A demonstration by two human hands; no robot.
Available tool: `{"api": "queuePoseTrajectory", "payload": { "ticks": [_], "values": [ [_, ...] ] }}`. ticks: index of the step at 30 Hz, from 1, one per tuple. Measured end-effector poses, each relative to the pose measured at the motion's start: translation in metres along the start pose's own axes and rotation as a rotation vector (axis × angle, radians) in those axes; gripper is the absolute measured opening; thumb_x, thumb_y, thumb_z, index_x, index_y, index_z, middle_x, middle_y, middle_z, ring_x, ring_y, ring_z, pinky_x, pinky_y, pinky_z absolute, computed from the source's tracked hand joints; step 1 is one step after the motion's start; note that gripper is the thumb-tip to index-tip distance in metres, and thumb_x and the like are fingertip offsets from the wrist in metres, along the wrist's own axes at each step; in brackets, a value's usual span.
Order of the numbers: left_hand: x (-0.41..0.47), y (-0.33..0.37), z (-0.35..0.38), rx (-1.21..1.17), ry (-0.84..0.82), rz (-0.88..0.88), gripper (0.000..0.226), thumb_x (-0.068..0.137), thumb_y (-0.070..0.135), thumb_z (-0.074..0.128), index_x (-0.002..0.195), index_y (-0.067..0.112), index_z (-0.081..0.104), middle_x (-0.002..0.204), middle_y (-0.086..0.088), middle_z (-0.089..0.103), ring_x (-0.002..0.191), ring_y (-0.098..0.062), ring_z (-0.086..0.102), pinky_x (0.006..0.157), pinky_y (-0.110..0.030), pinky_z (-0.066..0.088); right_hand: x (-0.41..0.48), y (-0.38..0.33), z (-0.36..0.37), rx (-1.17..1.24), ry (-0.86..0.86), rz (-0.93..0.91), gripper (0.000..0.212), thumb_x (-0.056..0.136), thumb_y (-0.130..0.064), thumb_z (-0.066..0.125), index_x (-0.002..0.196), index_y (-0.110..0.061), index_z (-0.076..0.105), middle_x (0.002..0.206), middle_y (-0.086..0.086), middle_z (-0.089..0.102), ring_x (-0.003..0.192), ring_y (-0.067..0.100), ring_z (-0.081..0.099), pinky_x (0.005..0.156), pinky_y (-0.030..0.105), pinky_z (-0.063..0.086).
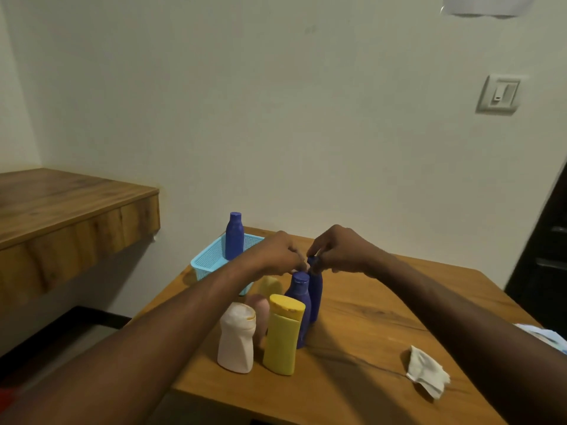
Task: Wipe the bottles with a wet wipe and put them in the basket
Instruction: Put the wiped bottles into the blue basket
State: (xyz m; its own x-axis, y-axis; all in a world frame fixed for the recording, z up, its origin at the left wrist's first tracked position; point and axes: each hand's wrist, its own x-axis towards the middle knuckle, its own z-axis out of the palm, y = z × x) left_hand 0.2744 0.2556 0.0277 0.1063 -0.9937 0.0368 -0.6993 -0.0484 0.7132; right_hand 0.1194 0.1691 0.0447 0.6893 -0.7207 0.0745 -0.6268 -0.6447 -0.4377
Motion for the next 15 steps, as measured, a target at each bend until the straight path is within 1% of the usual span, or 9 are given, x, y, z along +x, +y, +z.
{"api": "queuePoseTrajectory", "payload": {
  "ticks": [3,6,9,10,11,12,13,14,15],
  "values": [
    [0.007,-0.001,-0.007,-0.061,0.032,0.009,0.017,0.092,0.017,0.073,0.106,0.007,0.077,0.106,-0.008,0.075,0.104,-0.023,0.07,0.094,-0.04,0.057,0.01,-0.003,-0.013,0.061,0.079,-0.015,0.021,0.08,-0.014,0.078,0.101,-0.011,0.079,0.093,0.001,0.075,0.088,0.022,0.071,0.072,0.035,0.062],
    [0.018,-0.006,-0.019,-0.096,0.128,0.039,0.016,0.091,0.017,0.075,0.104,0.008,0.077,0.101,-0.007,0.075,0.102,-0.025,0.07,0.095,-0.046,0.057,0.032,-0.011,-0.028,0.145,0.177,-0.026,0.023,0.08,-0.013,0.076,0.102,-0.009,0.077,0.096,0.003,0.074,0.089,0.022,0.07,0.066,0.029,0.061],
    [0.03,-0.015,-0.037,-0.123,0.247,0.038,0.02,0.09,0.019,0.076,0.102,0.004,0.073,0.101,-0.012,0.073,0.093,-0.023,0.067,0.085,-0.038,0.054,0.062,-0.025,-0.033,0.222,0.252,-0.072,0.022,0.08,-0.012,0.075,0.101,-0.008,0.077,0.093,0.001,0.073,0.091,0.022,0.07,0.062,0.025,0.058],
    [0.034,-0.02,-0.044,-0.137,0.275,0.036,0.016,0.089,0.018,0.077,0.096,0.005,0.07,0.098,-0.015,0.069,0.089,-0.022,0.062,0.082,-0.036,0.05,0.073,-0.031,-0.033,0.238,0.268,-0.082,0.023,0.08,-0.012,0.075,0.102,-0.007,0.077,0.091,0.0,0.072,0.091,0.023,0.07,0.061,0.025,0.057],
    [0.036,-0.025,-0.05,-0.149,0.302,0.033,0.015,0.088,0.018,0.078,0.086,0.011,0.064,0.095,-0.014,0.063,0.088,-0.021,0.057,0.079,-0.034,0.046,0.083,-0.037,-0.032,0.248,0.283,-0.092,0.023,0.08,-0.011,0.075,0.102,-0.007,0.077,0.09,-0.001,0.071,0.091,0.023,0.07,0.061,0.025,0.057],
    [0.04,-0.031,-0.055,-0.147,0.321,0.023,0.022,0.087,0.018,0.078,0.08,0.018,0.058,0.094,-0.01,0.06,0.089,-0.02,0.055,0.079,-0.033,0.045,0.095,-0.044,-0.029,0.257,0.294,-0.098,0.022,0.08,-0.011,0.075,0.101,-0.007,0.077,0.089,-0.001,0.071,0.091,0.024,0.07,0.061,0.028,0.059],
    [0.043,-0.036,-0.059,-0.136,0.341,0.01,0.026,0.087,0.018,0.079,0.078,0.023,0.055,0.096,-0.007,0.06,0.091,-0.019,0.057,0.081,-0.032,0.045,0.107,-0.05,-0.026,0.266,0.305,-0.098,0.021,0.079,-0.01,0.076,0.1,-0.007,0.077,0.09,0.0,0.072,0.091,0.025,0.07,0.064,0.031,0.062],
    [0.047,-0.045,-0.063,-0.129,0.351,-0.01,0.022,0.086,0.018,0.079,0.084,0.022,0.058,0.099,-0.005,0.062,0.094,-0.02,0.059,0.082,-0.032,0.045,0.12,-0.055,-0.021,0.274,0.312,-0.094,0.021,0.079,-0.01,0.076,0.1,-0.007,0.077,0.092,0.003,0.073,0.091,0.026,0.071,0.067,0.035,0.062],
    [0.05,-0.052,-0.066,-0.12,0.361,-0.023,0.019,0.086,0.019,0.08,0.096,0.019,0.064,0.102,-0.004,0.064,0.098,-0.02,0.062,0.082,-0.031,0.046,0.131,-0.059,-0.016,0.277,0.314,-0.089,0.022,0.078,-0.01,0.076,0.1,-0.006,0.077,0.095,0.005,0.073,0.09,0.026,0.071,0.069,0.036,0.063]
  ]
}}
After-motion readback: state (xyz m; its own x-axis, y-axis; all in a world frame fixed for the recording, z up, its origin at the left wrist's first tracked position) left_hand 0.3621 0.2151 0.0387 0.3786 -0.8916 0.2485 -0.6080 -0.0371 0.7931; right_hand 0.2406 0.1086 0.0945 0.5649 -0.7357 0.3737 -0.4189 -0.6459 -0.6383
